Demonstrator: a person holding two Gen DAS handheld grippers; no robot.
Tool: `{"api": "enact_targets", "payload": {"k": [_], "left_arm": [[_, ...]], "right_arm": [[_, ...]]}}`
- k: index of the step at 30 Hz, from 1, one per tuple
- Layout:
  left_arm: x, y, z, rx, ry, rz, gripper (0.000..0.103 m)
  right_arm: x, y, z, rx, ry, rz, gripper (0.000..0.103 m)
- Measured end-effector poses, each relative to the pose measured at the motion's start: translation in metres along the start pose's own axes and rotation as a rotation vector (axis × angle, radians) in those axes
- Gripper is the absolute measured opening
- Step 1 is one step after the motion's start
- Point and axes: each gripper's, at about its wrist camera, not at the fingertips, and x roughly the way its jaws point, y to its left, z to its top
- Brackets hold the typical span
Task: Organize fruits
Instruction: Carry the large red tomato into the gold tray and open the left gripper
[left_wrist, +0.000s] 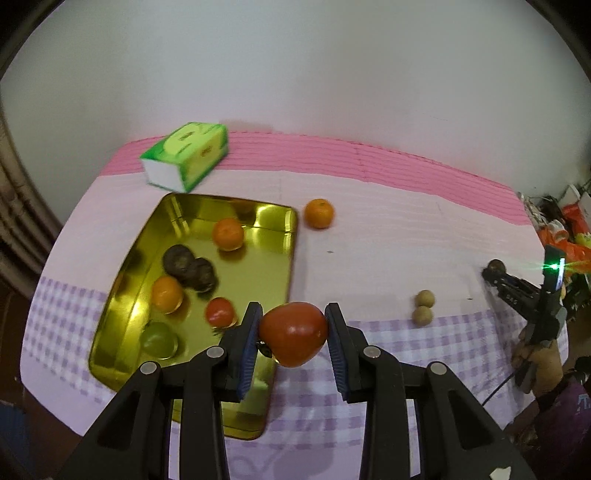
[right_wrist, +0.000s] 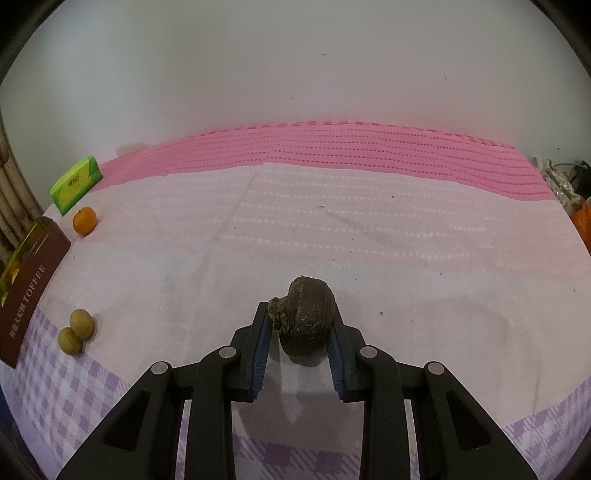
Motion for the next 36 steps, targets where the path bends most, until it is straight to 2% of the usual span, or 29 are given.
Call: {"api": "enact_targets", "payload": {"k": [21,28,36], "left_arm": [[0.030,0.099,-0.011,-0.163,0.044,0.080,0.031],[0.047,0.096,-0.019,-0.152,0.087,0.069,0.031],[0.051,0.092,-0.022,-0.137,0.099,0.070,0.031]], "right_arm": [[0.001,0.001,0.000,-0.009,0.001,-0.007,0.029],[0.000,-0.001,0.000,-0.007,0.001,-0.003,0.029],[0.000,-0.001,0.000,-0.007,0.000,-0.002,0.029]]}}
